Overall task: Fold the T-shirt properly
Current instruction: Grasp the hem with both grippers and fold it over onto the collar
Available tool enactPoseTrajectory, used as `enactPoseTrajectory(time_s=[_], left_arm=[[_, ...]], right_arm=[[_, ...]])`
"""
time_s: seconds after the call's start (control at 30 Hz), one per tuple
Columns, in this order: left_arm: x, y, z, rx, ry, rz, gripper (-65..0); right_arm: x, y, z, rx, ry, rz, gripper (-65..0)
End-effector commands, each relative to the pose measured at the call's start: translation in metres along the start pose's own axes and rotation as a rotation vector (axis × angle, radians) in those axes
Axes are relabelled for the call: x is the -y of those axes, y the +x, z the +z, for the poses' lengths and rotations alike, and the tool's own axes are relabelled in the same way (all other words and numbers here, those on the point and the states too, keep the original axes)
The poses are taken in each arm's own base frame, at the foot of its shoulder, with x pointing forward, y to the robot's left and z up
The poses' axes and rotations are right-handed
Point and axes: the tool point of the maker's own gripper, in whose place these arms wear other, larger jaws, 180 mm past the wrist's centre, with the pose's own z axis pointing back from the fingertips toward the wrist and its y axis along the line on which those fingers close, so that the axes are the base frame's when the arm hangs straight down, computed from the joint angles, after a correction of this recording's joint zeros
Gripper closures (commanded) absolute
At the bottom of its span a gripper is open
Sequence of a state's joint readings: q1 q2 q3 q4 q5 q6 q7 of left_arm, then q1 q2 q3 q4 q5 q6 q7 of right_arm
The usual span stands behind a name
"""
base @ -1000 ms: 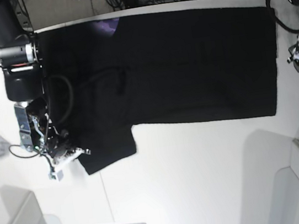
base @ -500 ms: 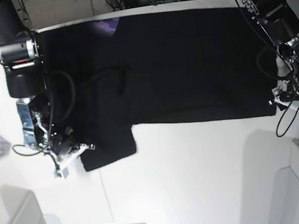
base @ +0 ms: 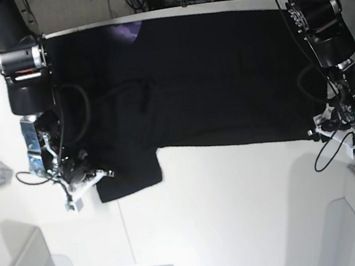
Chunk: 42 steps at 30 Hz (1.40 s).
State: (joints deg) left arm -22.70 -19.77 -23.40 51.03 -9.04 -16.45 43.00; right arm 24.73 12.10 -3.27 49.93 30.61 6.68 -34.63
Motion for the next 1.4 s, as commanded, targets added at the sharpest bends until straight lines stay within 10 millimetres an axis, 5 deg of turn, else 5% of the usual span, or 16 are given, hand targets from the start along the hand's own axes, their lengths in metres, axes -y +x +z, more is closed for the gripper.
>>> enactPoseTrajectory(time_s=[0.0,0.27,0.33,0.43,0.57,0.8,0.93,1.27,1.37], left_arm=[[0.000,0.009,0.003,0.009,-0.004,-0.003,-35.5],[-0.002,0.016,0.007,0.026,0.003,-0.006,-23.5],[-0.011,0.027,0.016,0.074,0.011,0.034,-26.5],[-0.036,0.028,0.034,0.087,0.030,0.112,-39.3],[-0.032,0.041,0.045,0.120,-0.016,0.142,-50.2],[-0.023,0.044,0.043,0.130,-0.041,0.154,-50.2],[0.001,0.040,0.025,0.060,-0.076,0.107,-50.2],[0.008,0.026,0.002,0.004,-0.102,0.160,-50.0],[0.008,0.022,0.001,-0.004,-0.100,0.157,-40.3]], right_arm=[[-0.002,0.020,0.005,0.040,0.001,0.010,0.0],[-0.002,0.020,0.005,0.040,0.001,0.010,0.0],[-0.002,0.020,0.005,0.038,0.001,0.010,0.0],[-0.002,0.020,0.005,0.038,0.001,0.010,0.0],[-0.002,0.020,0.005,0.038,0.001,0.010,0.0],[-0.002,0.020,0.005,0.038,0.001,0.012,0.0],[-0.002,0.020,0.005,0.038,0.001,0.010,0.0],[0.000,0.020,0.005,0.039,-0.002,0.011,0.0],[0.001,0.021,0.006,0.039,-0.005,0.012,0.0]])
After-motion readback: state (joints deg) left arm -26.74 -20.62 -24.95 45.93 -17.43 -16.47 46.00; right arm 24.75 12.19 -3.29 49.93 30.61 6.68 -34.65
